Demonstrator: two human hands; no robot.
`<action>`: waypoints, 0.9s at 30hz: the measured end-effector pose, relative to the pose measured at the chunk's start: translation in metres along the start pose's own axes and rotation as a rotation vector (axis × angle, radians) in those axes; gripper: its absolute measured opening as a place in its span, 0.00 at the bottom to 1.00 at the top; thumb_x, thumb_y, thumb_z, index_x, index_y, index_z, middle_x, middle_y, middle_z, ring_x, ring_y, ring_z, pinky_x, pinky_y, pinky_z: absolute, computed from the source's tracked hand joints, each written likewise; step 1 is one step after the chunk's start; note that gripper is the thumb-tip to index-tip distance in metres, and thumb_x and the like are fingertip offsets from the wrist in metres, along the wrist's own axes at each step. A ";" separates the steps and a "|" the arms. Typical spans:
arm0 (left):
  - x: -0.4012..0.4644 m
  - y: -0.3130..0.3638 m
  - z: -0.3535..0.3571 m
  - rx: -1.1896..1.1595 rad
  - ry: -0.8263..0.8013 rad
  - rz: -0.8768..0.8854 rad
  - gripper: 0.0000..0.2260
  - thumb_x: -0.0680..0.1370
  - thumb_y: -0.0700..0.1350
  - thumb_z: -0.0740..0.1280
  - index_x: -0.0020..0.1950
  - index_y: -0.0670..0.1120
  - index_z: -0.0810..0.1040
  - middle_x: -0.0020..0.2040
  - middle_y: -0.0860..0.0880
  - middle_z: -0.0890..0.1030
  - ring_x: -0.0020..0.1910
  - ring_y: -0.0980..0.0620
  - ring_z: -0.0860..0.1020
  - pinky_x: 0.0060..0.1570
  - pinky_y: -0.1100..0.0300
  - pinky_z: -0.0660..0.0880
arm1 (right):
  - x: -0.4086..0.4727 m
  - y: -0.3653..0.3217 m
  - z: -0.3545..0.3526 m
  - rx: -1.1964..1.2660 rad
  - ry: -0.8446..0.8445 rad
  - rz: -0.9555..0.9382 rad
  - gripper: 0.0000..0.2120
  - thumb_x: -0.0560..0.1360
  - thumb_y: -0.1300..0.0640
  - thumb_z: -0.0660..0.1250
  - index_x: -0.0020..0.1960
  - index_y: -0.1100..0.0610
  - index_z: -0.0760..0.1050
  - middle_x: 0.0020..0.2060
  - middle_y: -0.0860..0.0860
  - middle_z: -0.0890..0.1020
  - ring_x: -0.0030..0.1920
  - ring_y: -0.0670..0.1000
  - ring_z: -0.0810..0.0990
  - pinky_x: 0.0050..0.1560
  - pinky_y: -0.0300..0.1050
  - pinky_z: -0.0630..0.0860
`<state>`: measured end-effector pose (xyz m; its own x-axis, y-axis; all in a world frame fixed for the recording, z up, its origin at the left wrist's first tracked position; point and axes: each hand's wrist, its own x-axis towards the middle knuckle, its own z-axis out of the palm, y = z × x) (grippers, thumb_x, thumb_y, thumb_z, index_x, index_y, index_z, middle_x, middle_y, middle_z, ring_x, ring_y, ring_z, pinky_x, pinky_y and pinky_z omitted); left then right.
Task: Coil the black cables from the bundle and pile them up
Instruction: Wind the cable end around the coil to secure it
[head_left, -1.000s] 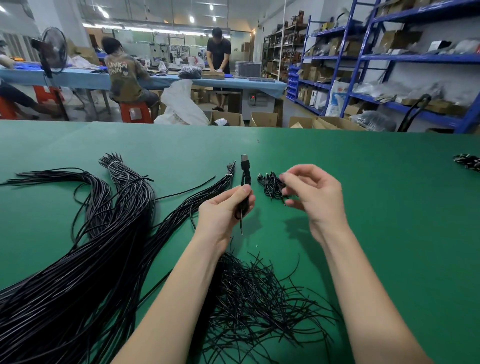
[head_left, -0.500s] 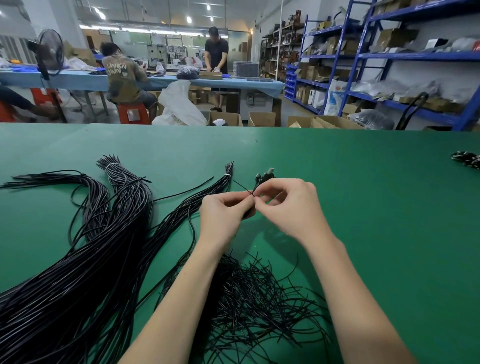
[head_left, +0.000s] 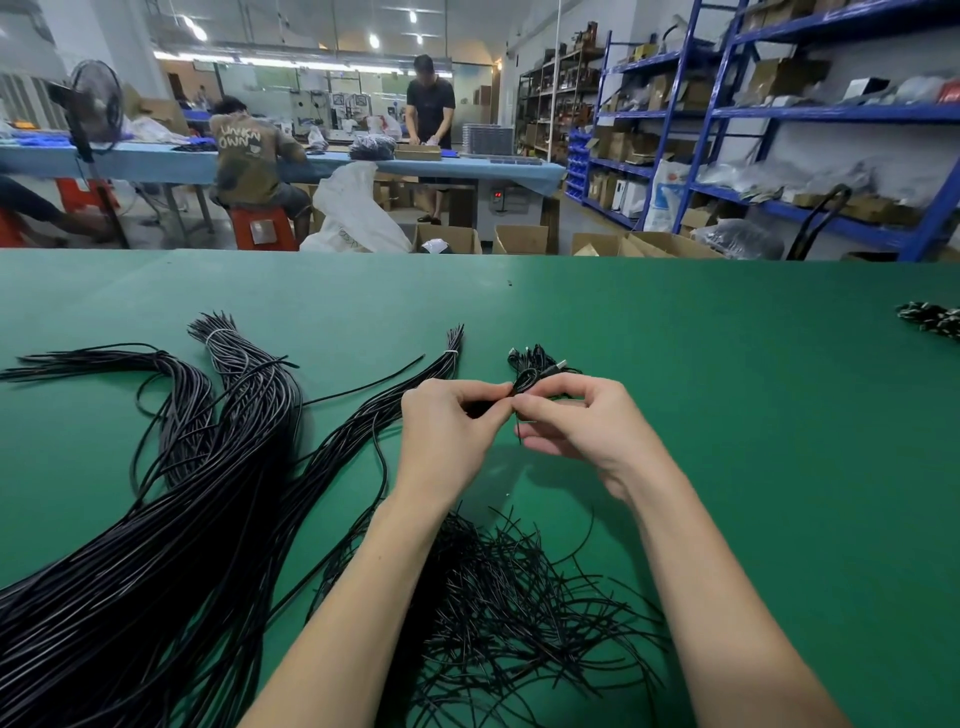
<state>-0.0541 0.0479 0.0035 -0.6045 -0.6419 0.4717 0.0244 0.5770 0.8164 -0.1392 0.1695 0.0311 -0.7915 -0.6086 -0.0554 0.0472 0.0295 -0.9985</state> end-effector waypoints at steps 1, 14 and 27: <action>0.000 0.000 0.000 0.001 0.000 0.002 0.06 0.72 0.43 0.78 0.48 0.47 0.88 0.44 0.53 0.87 0.40 0.75 0.78 0.43 0.81 0.68 | 0.000 0.000 -0.001 0.035 -0.014 0.024 0.05 0.73 0.64 0.77 0.45 0.60 0.82 0.33 0.56 0.85 0.34 0.48 0.85 0.37 0.39 0.82; 0.002 0.001 -0.001 -0.029 -0.032 0.024 0.06 0.73 0.43 0.78 0.49 0.46 0.88 0.44 0.52 0.87 0.40 0.73 0.79 0.43 0.79 0.70 | 0.003 0.000 0.001 0.139 -0.029 0.090 0.06 0.75 0.64 0.75 0.48 0.61 0.78 0.31 0.51 0.83 0.31 0.47 0.81 0.32 0.35 0.78; 0.005 -0.009 -0.007 -0.193 -0.296 -0.061 0.08 0.76 0.40 0.74 0.56 0.44 0.86 0.48 0.50 0.87 0.48 0.58 0.85 0.54 0.62 0.80 | 0.005 0.002 -0.006 0.214 -0.013 0.119 0.04 0.73 0.68 0.75 0.45 0.63 0.81 0.35 0.56 0.85 0.35 0.47 0.84 0.36 0.36 0.81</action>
<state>-0.0520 0.0361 0.0012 -0.8130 -0.4820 0.3266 0.1144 0.4178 0.9013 -0.1466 0.1713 0.0285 -0.7647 -0.6214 -0.1707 0.2682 -0.0660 -0.9611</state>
